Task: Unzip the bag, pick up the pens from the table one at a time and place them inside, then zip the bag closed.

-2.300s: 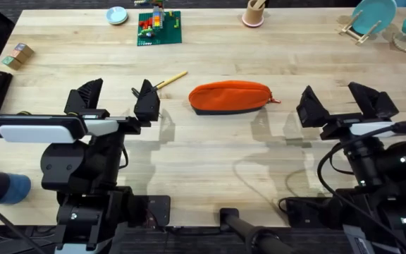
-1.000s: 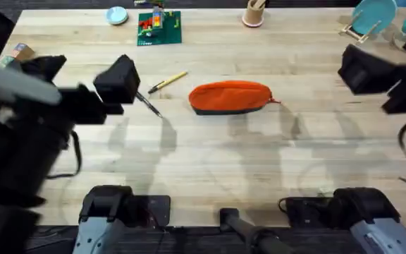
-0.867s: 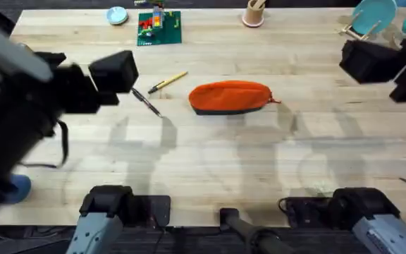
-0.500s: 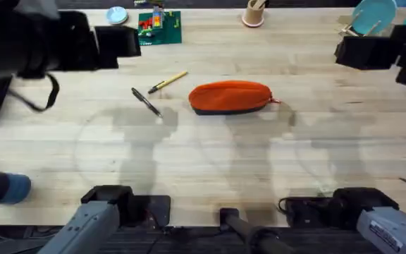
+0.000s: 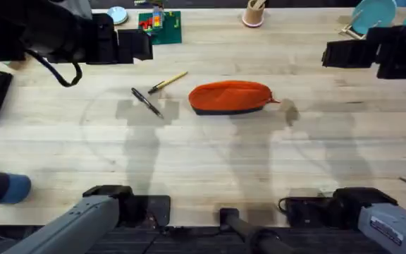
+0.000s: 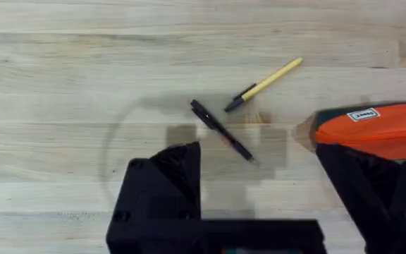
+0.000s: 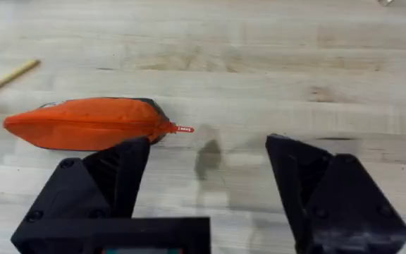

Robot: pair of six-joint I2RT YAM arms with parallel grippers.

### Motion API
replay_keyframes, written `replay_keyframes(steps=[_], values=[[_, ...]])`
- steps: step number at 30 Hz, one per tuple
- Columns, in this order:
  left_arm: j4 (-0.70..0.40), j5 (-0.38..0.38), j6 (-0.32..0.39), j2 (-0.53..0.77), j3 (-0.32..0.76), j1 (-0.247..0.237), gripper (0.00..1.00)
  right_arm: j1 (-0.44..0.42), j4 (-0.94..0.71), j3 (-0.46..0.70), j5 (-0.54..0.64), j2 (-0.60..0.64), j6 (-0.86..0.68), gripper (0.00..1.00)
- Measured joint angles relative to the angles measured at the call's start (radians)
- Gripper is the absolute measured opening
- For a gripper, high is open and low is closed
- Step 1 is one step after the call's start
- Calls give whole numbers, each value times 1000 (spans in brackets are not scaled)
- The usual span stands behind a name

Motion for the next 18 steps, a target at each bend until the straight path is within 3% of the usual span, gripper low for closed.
replay_keyframes(steps=[5, 8, 18], values=[[0, 7, 1, 0, 0, 0, 993, 0, -5, 0, 0, 18, 0, 996], [0, 45, 50, 0, 0, 0, 993, 0, -22, 0, 0, 21, 0, 996], [59, 293, 459, 0, 0, 0, 993, 0, -26, 0, 0, 22, 0, 996]])
